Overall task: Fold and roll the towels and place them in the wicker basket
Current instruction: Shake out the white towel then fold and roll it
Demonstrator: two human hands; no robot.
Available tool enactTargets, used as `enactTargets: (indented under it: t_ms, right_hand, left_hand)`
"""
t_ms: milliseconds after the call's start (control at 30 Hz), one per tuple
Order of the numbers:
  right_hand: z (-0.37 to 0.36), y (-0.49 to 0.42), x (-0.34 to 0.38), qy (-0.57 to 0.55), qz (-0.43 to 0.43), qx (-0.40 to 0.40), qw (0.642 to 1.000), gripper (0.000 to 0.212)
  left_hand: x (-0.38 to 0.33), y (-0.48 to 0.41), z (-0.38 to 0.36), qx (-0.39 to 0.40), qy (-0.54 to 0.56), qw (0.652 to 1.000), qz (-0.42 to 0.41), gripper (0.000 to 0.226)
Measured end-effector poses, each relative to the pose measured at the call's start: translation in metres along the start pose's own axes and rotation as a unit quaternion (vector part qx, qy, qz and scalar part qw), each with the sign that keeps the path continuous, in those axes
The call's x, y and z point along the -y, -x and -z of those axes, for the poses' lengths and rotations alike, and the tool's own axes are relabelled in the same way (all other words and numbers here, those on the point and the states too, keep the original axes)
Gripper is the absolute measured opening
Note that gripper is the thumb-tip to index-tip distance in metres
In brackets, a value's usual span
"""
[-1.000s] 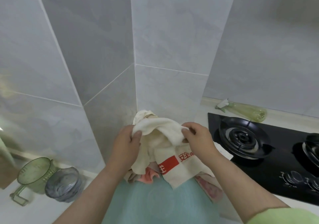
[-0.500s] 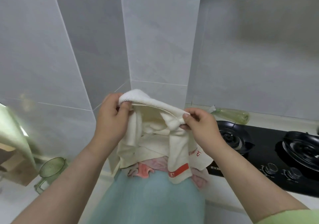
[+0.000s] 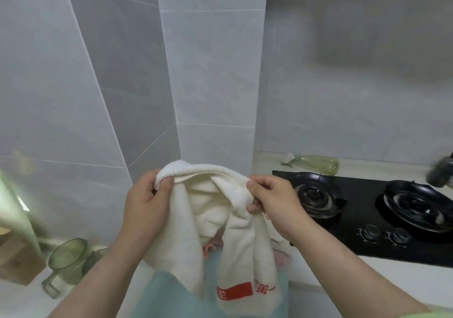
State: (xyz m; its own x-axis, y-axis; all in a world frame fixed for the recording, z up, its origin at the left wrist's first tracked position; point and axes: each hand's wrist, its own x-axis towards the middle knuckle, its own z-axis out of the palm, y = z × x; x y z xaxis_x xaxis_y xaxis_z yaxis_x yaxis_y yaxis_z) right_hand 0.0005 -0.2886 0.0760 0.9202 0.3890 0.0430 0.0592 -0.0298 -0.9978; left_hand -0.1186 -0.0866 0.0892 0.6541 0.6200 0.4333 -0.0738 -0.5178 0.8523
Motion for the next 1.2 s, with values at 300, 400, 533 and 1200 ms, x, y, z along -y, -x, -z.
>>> enactTargets:
  t_ms: [300,400,533,1200]
  right_hand:
    - [-0.033,-0.003,-0.152,0.042,-0.107,-0.036,0.993,0.019]
    - [-0.040,0.002,-0.193,-0.030,-0.123,-0.059,0.990,0.028]
    - [-0.040,0.021,-0.233,0.097,-0.048,-0.059,0.992,0.027]
    - [-0.055,0.122,-0.307,0.414,0.279,0.058,0.865,0.024]
  left_hand:
    - [0.167,0.058,-0.035,0.122,-0.046,0.984,0.125,0.019]
    - [0.199,0.073,-0.042,0.136,-0.044,0.980,0.138,0.022]
    - [0.233,0.085,-0.045,0.176,-0.072,0.974,0.121,0.043]
    - [0.238,0.131,0.011,0.070,0.149,0.976,0.140,0.034]
